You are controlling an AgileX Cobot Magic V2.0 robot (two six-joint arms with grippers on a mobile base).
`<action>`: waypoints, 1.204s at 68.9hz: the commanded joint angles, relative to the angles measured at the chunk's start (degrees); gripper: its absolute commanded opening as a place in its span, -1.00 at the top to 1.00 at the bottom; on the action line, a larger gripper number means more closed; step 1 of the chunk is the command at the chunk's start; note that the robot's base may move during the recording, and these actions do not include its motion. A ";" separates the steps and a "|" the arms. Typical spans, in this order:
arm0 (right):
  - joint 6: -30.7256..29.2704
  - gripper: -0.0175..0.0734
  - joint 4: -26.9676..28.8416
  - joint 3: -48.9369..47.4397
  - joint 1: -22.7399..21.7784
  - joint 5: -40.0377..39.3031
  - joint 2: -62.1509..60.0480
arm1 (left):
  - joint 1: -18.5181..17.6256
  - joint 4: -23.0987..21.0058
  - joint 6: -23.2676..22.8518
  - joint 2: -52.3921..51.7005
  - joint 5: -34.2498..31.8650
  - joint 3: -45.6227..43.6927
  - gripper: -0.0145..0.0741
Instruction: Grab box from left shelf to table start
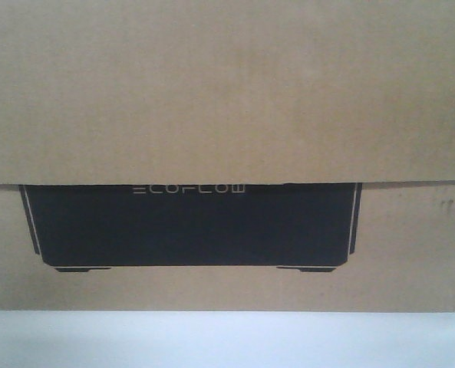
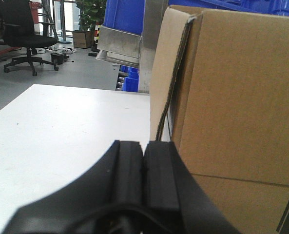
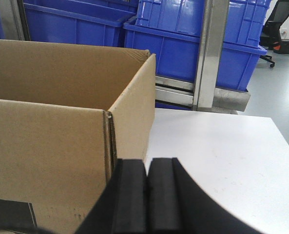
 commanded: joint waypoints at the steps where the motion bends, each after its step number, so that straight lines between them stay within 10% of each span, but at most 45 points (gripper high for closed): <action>1: -0.07 0.49 -0.39 -1.26 0.06 -5.45 -0.05 | -0.54 0.08 0.03 -0.72 -4.43 -0.08 0.90; 52: -0.07 0.49 0.65 25.92 -7.79 -31.16 -0.60 | -0.54 0.08 0.03 -0.72 -4.43 -0.08 0.90; 83: -0.07 0.49 1.07 25.69 -7.79 -30.96 -0.52 | -0.54 0.08 0.03 -0.72 -4.43 -0.08 0.90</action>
